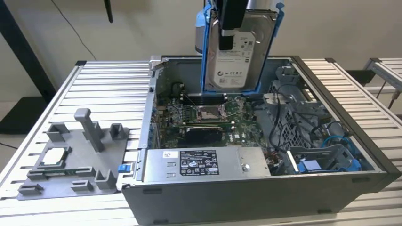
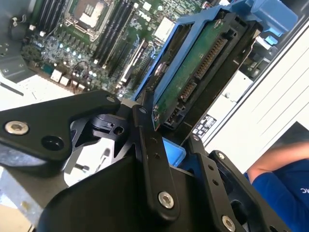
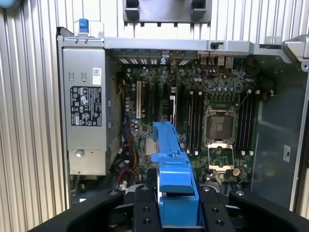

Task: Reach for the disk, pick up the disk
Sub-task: 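Pick up the disk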

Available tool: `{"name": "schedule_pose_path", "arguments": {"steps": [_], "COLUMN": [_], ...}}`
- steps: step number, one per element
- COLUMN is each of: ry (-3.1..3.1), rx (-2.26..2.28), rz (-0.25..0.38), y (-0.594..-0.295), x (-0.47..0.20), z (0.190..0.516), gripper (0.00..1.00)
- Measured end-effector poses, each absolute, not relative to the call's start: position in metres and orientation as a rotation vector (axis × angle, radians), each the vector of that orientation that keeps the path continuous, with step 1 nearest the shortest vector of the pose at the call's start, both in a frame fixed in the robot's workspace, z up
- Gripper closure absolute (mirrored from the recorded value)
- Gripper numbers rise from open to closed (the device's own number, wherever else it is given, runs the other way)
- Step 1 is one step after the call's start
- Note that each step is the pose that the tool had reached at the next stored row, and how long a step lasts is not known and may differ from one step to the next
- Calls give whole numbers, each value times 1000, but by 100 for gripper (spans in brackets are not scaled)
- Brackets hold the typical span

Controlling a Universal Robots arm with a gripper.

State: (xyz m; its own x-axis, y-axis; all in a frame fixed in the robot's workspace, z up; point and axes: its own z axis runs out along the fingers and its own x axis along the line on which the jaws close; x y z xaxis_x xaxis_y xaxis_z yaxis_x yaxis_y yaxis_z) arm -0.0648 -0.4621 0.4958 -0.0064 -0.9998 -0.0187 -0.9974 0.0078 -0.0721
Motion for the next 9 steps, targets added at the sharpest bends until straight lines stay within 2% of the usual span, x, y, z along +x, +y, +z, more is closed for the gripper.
{"name": "schedule_pose_path", "arguments": {"steps": [9], "ry": [2183], "rx": [-2168], "rz": [-59], "y": [-463], "x": [-65], "z": [495], "gripper": [100]}}
